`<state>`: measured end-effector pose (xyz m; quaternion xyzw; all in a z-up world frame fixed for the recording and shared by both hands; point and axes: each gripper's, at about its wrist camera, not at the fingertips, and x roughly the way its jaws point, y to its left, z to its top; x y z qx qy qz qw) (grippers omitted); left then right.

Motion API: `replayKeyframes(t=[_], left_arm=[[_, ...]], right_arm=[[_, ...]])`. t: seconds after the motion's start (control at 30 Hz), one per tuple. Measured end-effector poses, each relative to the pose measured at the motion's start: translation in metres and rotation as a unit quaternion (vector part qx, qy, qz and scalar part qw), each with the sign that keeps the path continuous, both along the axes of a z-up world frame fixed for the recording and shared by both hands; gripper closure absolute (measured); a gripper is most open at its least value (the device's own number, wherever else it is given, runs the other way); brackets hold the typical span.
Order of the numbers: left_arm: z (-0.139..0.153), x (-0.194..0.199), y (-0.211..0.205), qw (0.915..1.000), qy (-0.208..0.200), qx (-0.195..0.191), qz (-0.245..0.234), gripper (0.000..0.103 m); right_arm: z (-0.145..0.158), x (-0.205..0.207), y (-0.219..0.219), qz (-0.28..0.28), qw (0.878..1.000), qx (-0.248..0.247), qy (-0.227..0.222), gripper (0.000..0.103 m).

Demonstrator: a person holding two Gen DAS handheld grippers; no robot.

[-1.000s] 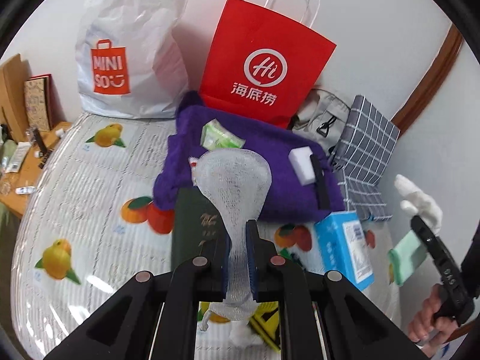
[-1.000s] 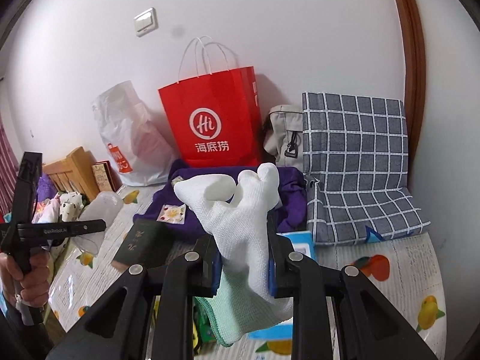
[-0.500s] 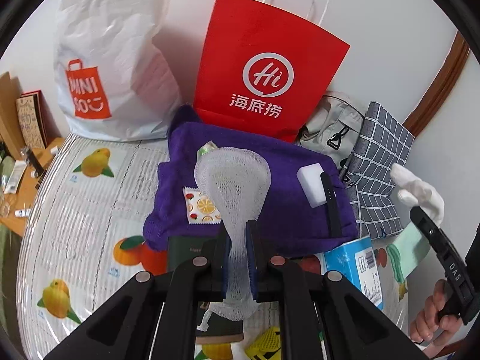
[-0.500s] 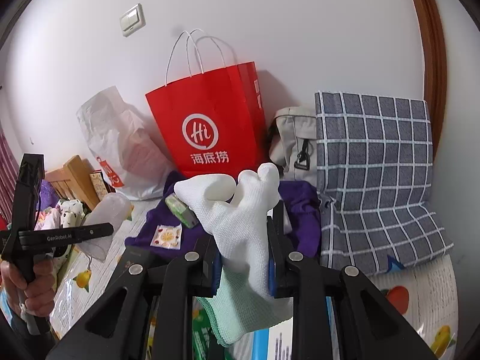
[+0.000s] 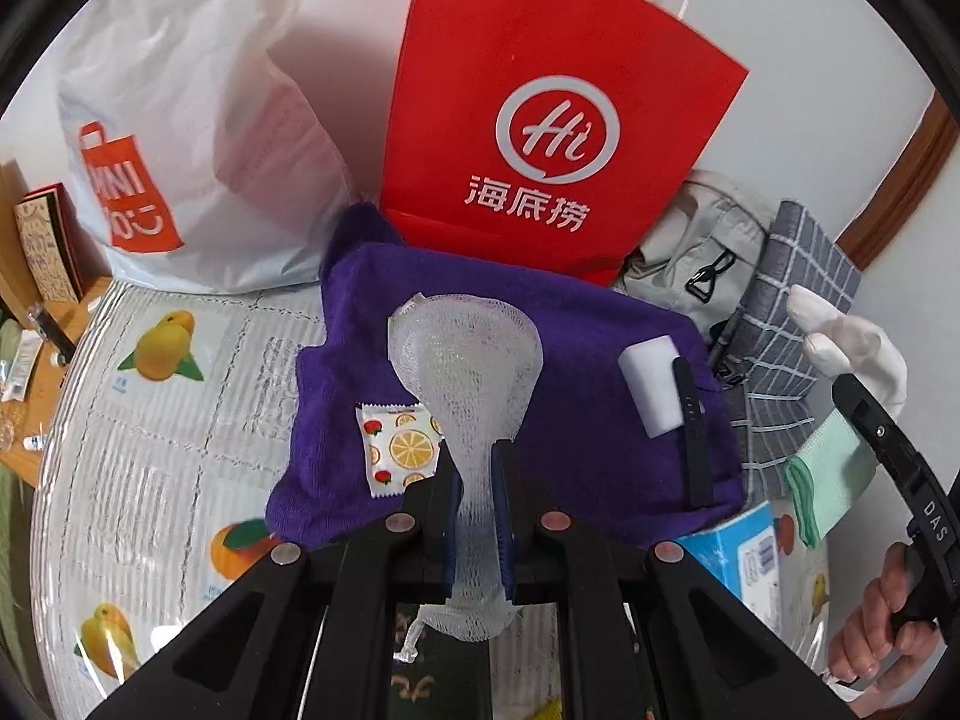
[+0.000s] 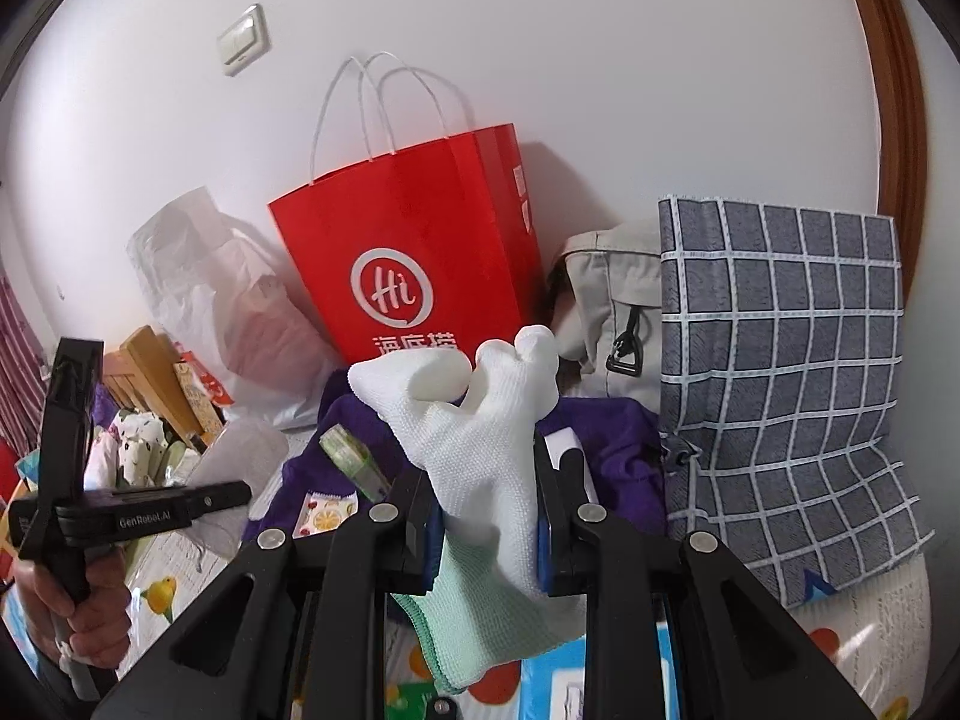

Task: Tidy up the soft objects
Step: 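Carry the mesh pouch with the left gripper while the right gripper carries the glove toward the purple towel, then release the mesh pouch onto the towel with the left gripper while the right gripper releases the glove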

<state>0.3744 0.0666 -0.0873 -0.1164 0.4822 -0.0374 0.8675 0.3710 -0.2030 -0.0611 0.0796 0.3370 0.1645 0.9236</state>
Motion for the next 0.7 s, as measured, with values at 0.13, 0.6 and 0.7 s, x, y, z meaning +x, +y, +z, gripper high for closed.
replayKeyframes(t=[0.13, 0.6, 0.7], left_arm=[[-0.016, 0.018, -0.001, 0.9999, 0.016, 0.004, -0.001, 0.093], [-0.067, 0.068, -0.018, 0.9981, 0.058, 0.008, -0.021, 0.093], [-0.075, 0.073, -0.013, 0.998, 0.06, -0.01, -0.018, 0.093]], right_arm=[[-0.011, 0.018, 0.004, 0.001, 1.0, 0.004, 0.014, 0.079], [-0.081, 0.062, 0.006, 0.005, 0.995, -0.029, 0.093, 0.079], [-0.095, 0.068, 0.004, 0.002, 0.994, -0.027, 0.109, 0.079]])
